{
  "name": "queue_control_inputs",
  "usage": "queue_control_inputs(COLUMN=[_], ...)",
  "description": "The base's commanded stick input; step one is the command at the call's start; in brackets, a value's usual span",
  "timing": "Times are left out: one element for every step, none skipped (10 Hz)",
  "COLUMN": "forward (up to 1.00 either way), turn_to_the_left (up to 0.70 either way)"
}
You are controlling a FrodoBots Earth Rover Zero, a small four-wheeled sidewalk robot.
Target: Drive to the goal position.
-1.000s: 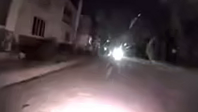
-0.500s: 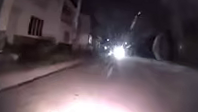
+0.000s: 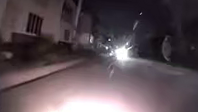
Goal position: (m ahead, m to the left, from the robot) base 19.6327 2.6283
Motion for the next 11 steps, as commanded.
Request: queue_control_inputs(forward=[0.70, 0.70, 0.70, 0.70, 0.70, 0.70, 0.70, 0.70, 0.70, 0.70, 0.70], turn_to_the_left=[0.00, 0.00, 0.00, 0.00, 0.00, 0.00, 0.00, 0.00, 0.00, 0.00, 0.00])
